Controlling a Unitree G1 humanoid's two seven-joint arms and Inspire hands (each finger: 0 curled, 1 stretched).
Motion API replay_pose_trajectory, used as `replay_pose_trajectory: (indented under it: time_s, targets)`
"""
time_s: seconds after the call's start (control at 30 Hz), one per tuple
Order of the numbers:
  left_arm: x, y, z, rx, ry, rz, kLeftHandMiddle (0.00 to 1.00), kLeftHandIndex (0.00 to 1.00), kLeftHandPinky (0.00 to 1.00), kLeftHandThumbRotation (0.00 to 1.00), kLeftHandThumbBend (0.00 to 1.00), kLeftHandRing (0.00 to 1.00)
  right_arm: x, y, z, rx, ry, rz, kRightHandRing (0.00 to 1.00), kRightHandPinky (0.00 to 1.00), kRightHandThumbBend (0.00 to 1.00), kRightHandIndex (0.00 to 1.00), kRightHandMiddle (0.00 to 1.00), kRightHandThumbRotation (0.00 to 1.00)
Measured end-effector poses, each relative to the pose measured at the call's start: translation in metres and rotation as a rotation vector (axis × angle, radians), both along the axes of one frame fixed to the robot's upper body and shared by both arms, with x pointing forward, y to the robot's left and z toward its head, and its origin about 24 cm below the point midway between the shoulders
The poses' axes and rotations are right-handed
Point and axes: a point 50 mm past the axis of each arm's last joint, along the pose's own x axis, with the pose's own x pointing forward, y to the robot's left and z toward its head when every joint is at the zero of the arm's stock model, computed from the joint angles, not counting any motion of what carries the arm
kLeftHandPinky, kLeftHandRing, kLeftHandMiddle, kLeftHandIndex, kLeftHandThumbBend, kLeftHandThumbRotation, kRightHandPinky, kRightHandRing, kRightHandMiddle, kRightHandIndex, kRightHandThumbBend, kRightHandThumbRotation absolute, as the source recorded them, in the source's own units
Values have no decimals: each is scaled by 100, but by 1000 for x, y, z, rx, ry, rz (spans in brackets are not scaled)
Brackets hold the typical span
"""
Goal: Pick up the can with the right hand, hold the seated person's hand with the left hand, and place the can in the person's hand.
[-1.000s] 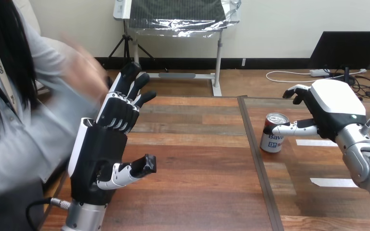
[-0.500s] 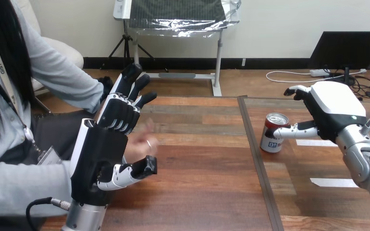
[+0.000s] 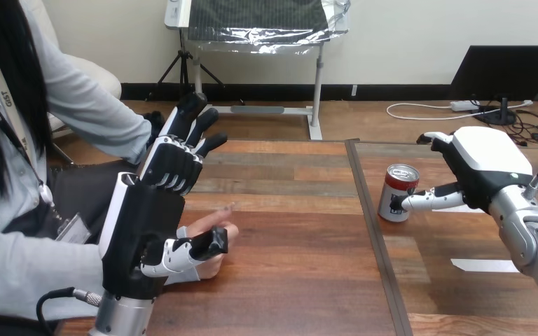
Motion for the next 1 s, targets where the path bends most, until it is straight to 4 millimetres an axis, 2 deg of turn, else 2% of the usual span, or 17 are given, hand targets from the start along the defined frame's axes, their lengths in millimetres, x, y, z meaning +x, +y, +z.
replay_pose_trajectory:
  time_s: [0.6,1.0]
  targets:
    - [0,1,-1,-6,6,3,97,94,88,53,100,95,-1,1,-7,-21,51,-22,97,100,100,90,88,65]
    - [0,0,0,-5,5,5,97,94,88,53,100,95,-2,8,-13,-36,85,-9,97,100,100,91,88,67]
